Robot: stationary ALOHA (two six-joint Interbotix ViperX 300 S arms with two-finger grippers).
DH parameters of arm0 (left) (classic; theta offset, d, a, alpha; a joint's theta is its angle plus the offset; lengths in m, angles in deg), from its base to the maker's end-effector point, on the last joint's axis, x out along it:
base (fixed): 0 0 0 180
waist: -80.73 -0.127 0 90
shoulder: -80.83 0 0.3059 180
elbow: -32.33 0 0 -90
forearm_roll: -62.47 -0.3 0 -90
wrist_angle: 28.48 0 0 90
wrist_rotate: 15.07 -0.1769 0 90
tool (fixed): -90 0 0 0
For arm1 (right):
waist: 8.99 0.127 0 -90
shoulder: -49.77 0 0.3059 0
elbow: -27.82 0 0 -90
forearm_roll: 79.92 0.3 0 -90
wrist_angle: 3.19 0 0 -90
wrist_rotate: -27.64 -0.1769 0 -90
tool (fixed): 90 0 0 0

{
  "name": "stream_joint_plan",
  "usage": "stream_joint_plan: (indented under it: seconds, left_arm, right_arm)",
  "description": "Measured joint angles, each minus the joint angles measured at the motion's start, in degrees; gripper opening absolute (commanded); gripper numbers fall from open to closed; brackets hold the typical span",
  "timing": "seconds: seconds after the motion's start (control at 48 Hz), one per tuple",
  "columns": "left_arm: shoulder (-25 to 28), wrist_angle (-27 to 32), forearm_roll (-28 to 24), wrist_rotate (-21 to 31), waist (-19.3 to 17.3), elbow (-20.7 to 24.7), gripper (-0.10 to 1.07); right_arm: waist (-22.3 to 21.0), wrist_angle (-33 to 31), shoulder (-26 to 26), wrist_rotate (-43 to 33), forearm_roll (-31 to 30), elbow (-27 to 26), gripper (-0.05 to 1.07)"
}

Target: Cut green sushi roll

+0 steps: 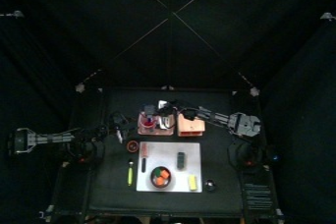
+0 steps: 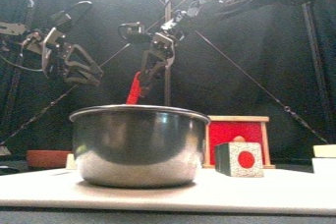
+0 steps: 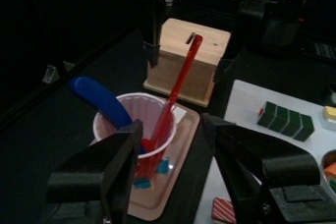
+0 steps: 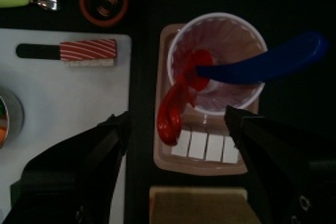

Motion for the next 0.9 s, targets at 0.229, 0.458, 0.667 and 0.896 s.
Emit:
stream_joint_plan:
  seconds: [0.229,0.458,0.667,0.896]
  left_arm:
    - [0.00,0.00,0.00,-0.09,-0.26,-0.09,0.87]
    - [-0.35,0.00,-0.09,-0.09,-0.44,-0.70,0.87]
    - [-0.97,0.00,0.00,-0.09,-0.44,-0.79,0.87]
    - [-0.97,0.00,0.00,0.09,-0.44,-0.79,0.87]
  right_arm:
    - [0.00,-0.18,2.29,0.35,0.53,-2.46,0.94]
    - [-0.09,-1.76,4.39,0.00,0.62,-4.75,0.66]
    - [-0.18,-2.20,4.57,-0.26,-0.35,-4.83,0.50]
    - [-0.18,-2.02,4.57,-0.62,-1.58,-5.54,0.46]
